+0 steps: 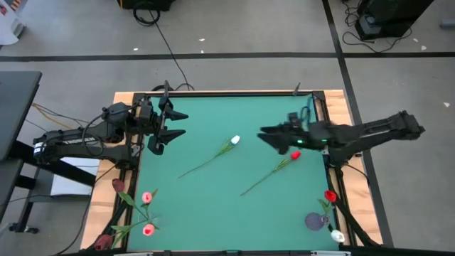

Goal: Sort flowers into vase by color
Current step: Put the white flower into the violet vase

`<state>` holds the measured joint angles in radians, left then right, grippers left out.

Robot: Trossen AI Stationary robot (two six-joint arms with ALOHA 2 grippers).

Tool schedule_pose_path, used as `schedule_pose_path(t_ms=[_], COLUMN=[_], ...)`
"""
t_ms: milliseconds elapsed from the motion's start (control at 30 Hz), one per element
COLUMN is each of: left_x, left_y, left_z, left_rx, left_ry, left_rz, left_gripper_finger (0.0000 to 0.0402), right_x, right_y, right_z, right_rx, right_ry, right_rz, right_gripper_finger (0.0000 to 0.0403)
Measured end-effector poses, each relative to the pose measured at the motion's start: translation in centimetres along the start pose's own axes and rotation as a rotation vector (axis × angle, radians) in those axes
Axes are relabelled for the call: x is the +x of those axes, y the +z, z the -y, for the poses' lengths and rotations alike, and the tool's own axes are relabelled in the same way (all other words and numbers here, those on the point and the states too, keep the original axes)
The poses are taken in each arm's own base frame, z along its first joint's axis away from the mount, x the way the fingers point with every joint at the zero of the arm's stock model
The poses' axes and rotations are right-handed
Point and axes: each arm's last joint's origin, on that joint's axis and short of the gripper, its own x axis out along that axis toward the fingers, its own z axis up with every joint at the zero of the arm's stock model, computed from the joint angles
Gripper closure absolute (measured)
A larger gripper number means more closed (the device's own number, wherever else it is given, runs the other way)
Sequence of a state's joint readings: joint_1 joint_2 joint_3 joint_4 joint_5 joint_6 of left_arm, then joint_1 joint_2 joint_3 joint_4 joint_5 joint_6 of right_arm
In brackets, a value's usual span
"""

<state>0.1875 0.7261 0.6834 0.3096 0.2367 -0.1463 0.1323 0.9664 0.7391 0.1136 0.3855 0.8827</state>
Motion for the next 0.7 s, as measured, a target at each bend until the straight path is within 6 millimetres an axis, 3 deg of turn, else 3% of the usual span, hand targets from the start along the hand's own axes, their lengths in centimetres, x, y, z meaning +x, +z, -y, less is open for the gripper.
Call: schedule_pose_path(t_ms=[133,333,567,700], left_x=[0.0,0.0,0.0,0.0], left_y=[0.0,0.0,0.0,0.0], left_z=[0.0,0.0,0.0,0.0], left_rx=[0.0,0.0,-0.017,-0.142], left_ry=[0.0,0.0,0.0,0.0], left_rz=[0.0,0.0,0.0,0.0], left_gripper_finger=[0.0143,0.0143,0.0143,0.0143], right_x=[3.0,5.5,6.4,6.0], right_y=[-1.0,-2.2,-4.4,-5.6], right_z=[1.3,3.6,8.2,10.0], right_rx=[0.057,0.191,0.427,0.524], right_ry=[-0.044,-0.208,-0.566,-0.728], right_rz=[-0.023,0.01,-0.117,-0.275], right_gripper_finger=[0.0057,0.0057,0.0057,0.0057])
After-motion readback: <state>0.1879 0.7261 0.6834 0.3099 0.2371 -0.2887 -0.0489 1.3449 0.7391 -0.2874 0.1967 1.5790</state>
